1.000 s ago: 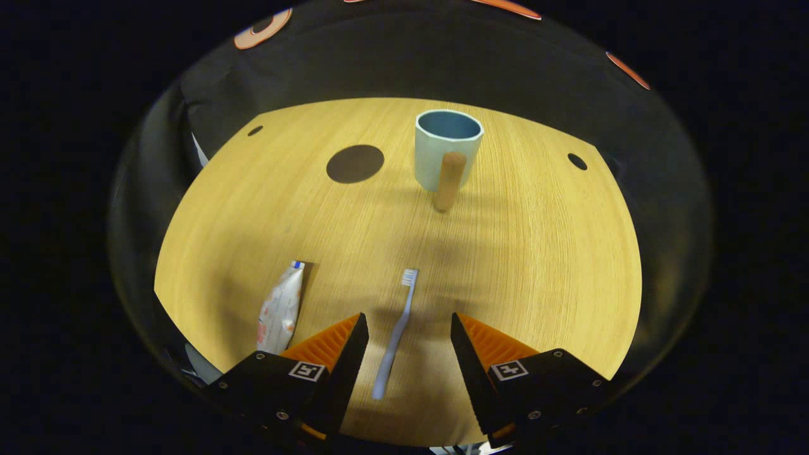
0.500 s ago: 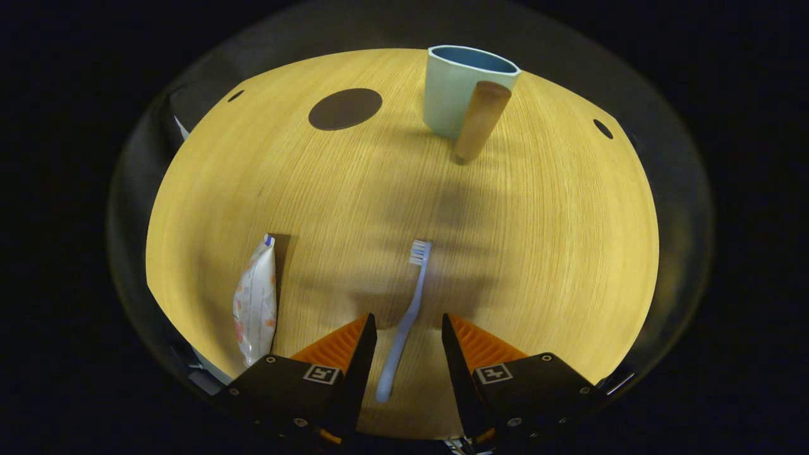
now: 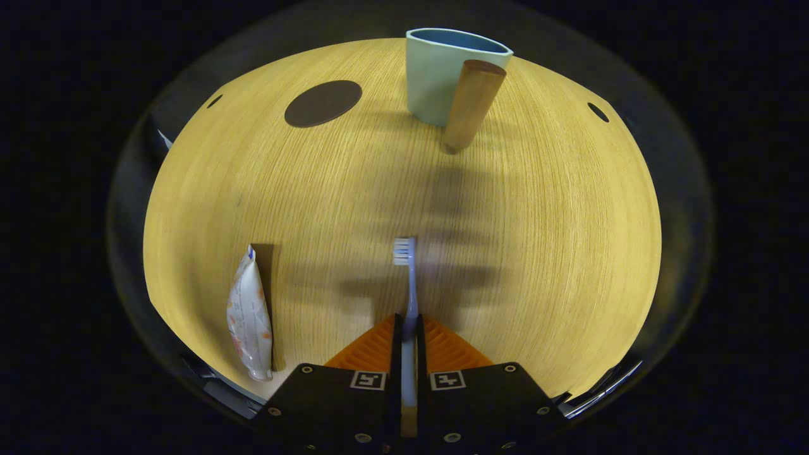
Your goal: Put the toothbrush and toothpaste on the desktop into the cup, then pick up the cup and place it on the coaster on the desktop.
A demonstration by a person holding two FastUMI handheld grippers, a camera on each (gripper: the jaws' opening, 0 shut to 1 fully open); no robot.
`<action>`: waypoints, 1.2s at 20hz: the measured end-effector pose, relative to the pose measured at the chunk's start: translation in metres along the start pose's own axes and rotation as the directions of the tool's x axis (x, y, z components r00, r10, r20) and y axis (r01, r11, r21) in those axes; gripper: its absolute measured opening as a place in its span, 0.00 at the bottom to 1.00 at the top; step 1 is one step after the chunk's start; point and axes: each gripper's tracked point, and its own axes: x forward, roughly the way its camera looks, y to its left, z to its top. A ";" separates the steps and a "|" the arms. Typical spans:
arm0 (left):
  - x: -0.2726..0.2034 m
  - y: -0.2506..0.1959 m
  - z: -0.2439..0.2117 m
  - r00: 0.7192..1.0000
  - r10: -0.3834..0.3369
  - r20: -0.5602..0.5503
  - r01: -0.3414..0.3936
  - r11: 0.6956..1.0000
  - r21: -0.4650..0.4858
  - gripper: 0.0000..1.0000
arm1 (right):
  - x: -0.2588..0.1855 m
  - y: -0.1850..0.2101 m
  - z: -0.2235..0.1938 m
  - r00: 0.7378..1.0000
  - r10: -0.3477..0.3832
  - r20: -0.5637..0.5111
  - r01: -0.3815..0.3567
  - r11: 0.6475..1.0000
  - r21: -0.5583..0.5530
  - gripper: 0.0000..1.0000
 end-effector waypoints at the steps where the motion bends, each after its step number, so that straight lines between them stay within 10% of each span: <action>1: 0.001 -0.003 -0.006 1.000 -0.005 -0.016 0.005 1.000 -0.007 0.98 | 0.000 0.001 0.001 1.000 0.017 0.007 -0.017 1.000 0.006 0.10; 9: 0.022 -0.056 -0.076 0.949 -0.143 -0.281 0.115 0.987 -0.117 0.98 | -0.032 -0.007 0.006 0.985 0.132 0.114 -0.132 0.991 -0.007 0.07; 24: 0.063 -0.095 -0.278 0.515 -0.374 -0.772 0.389 0.904 -0.179 0.98 | -0.110 -0.026 0.030 0.944 0.161 0.290 -0.203 0.971 0.122 0.07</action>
